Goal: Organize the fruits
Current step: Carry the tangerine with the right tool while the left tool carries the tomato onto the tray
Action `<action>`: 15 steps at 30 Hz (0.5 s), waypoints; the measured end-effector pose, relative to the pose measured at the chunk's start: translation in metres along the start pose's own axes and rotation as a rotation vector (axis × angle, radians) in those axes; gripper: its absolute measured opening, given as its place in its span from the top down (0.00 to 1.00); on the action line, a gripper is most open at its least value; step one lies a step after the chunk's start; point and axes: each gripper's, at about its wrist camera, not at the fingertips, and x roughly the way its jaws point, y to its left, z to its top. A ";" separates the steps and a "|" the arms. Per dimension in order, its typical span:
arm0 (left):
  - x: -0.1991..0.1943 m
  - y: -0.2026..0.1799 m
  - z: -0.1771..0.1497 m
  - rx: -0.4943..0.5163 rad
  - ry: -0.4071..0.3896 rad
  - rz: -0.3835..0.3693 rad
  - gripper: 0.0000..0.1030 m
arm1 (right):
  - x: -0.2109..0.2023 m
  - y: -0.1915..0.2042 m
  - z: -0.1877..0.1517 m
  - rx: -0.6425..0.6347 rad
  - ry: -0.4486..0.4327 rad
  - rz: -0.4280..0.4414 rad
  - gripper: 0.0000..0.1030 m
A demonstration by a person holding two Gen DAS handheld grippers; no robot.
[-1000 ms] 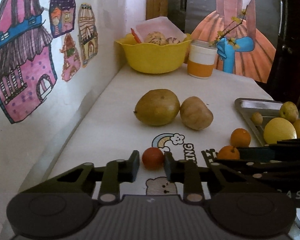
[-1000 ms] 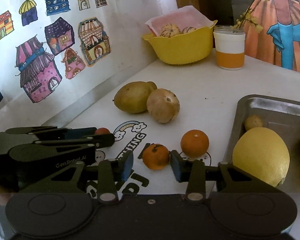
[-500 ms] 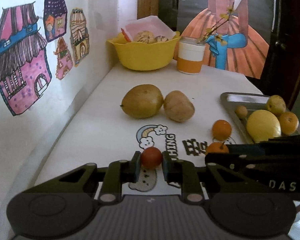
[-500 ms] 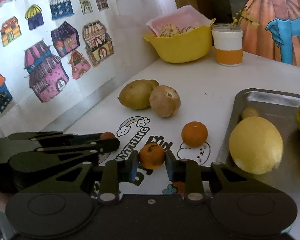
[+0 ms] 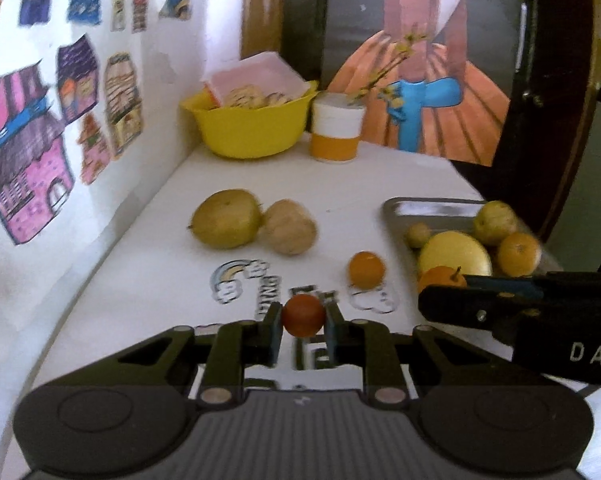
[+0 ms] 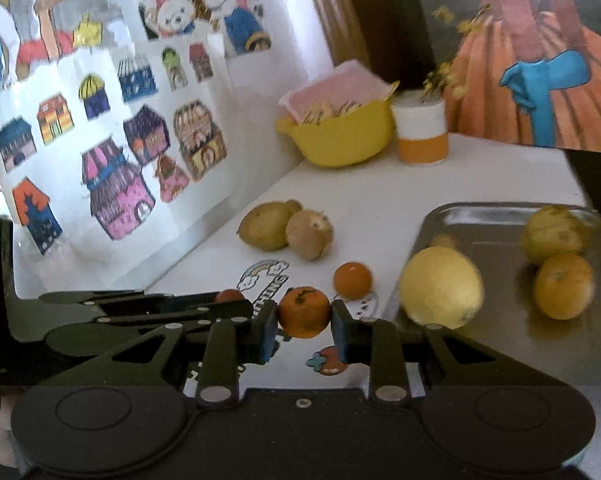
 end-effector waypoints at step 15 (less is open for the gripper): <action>0.019 -0.086 -0.001 0.028 0.019 -0.147 0.77 | -0.054 -0.081 -0.017 0.093 -0.047 -0.184 0.70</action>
